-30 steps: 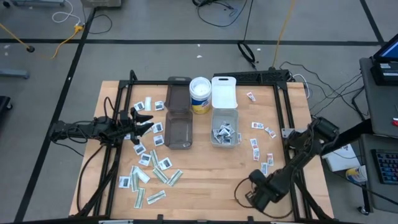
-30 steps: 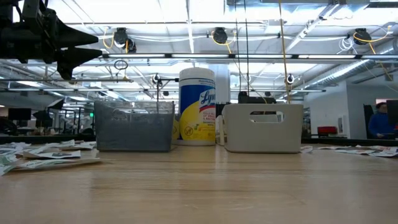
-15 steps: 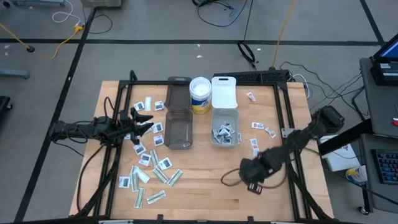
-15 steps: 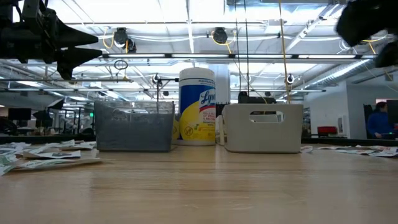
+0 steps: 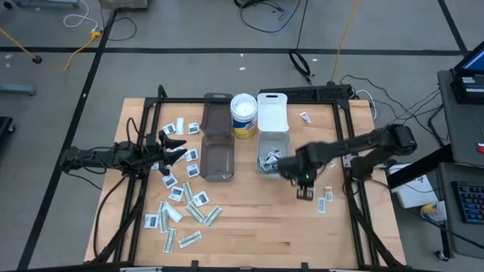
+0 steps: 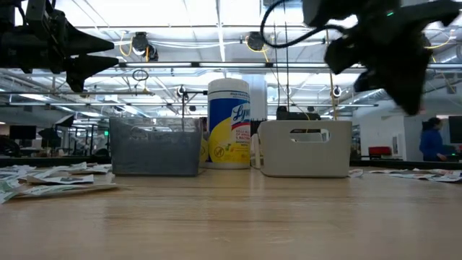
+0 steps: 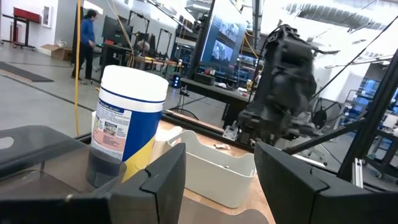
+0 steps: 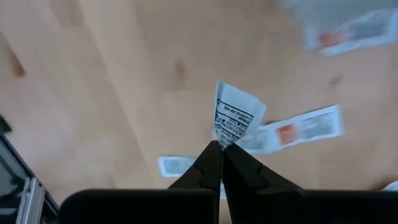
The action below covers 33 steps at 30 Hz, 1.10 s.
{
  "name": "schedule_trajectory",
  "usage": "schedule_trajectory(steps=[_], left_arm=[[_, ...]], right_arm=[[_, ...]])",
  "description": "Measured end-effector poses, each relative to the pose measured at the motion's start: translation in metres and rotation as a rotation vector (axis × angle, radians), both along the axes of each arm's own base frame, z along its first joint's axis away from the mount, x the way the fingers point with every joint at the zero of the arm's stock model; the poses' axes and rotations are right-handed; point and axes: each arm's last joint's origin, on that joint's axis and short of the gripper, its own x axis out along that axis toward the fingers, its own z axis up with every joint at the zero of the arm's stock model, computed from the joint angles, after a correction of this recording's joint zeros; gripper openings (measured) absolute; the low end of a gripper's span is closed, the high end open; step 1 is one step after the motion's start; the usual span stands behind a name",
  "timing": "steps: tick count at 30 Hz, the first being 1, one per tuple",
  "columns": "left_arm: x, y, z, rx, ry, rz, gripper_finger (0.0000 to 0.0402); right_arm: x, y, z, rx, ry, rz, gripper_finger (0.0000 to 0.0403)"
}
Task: Pick & Place First Aid Supplies
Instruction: Put the ointment pack into the white bin
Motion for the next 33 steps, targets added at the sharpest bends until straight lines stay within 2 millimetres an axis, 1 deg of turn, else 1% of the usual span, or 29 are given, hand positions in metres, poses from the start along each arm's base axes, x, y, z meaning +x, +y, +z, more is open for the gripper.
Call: schedule_trajectory(steps=[3,9,14,17,20,25,33], left_arm=[[0.0,0.0,0.0,0.0,0.0,0.0,0.0196],[0.0,0.0,0.0,0.0,0.0,0.0,0.0196],[0.0,0.0,0.0,0.0,0.0,0.0,0.0196],[0.0,0.0,0.0,0.0,0.0,0.0,0.0196],[0.0,0.0,0.0,0.0,0.0,0.0,0.0196],[0.0,0.0,0.0,0.0,0.0,0.0,0.0196],[0.0,0.0,0.0,0.0,0.0,0.0,0.0196]], right_arm=[[0.003,-0.026,0.002,0.005,-0.026,-0.021,0.0],[0.0,-0.075,0.007,-0.026,-0.063,-0.056,0.0],[-0.002,-0.11,0.011,-0.078,-0.077,-0.033,0.0],[-0.001,-0.13,0.01,-0.081,-0.087,-0.02,0.0],[0.001,-0.148,0.004,-0.088,-0.063,-0.02,0.0],[0.011,-0.174,0.002,-0.103,-0.045,-0.014,0.0],[0.037,-0.211,0.014,-0.103,-0.048,-0.043,0.0]])
